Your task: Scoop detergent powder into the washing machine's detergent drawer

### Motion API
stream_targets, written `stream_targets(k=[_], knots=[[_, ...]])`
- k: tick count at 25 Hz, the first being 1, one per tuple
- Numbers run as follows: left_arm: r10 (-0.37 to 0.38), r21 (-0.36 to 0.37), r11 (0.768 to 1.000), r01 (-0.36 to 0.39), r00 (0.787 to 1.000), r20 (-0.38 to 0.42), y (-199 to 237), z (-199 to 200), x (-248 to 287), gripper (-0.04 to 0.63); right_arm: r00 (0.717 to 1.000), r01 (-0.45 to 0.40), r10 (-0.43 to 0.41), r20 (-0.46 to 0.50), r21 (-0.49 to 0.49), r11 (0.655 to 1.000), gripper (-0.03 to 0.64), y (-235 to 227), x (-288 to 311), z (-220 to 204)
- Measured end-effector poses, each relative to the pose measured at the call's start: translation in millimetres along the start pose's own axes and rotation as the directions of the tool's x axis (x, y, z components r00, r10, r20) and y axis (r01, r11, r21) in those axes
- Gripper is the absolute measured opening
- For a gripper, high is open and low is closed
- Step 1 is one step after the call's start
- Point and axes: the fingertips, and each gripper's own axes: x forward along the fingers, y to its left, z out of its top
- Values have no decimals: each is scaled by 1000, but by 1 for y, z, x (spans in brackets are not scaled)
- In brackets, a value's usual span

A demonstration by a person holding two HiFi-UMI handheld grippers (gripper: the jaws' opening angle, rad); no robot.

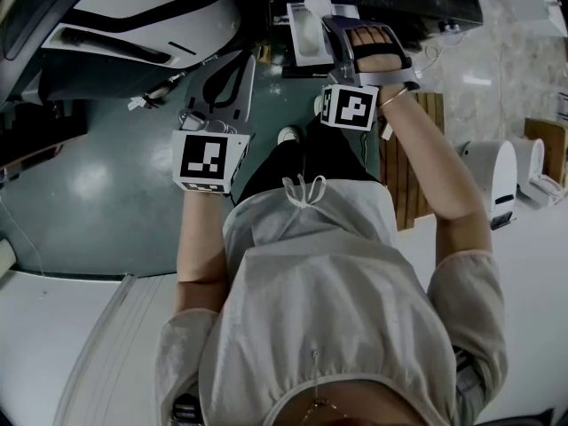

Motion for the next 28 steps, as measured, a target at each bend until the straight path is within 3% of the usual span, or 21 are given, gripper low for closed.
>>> stream_targets(k=[9, 13, 19, 25, 28], knots=[[0, 15, 1000, 0, 1000, 9, 2, 10, 3, 23, 997, -73, 71, 13, 198, 977, 12, -9, -4, -6], [1, 21, 1000, -1, 1000, 14, 4, 15, 6, 21, 994, -108, 98, 47, 336, 936, 12, -14, -8, -7], [0, 39, 999, -1, 1000, 20, 4, 27, 10, 22, 992, -127, 97, 84, 557, 821, 12, -35, -18, -12], [9, 61, 998, -12, 999, 42, 5, 45, 13, 21, 991, -129, 51, 126, 756, 642, 12, -64, -32, -19], [19, 76, 997, -22, 999, 48, 6, 52, 14, 23, 991, -115, 9, 135, 808, 578, 12, -77, -40, -20]])
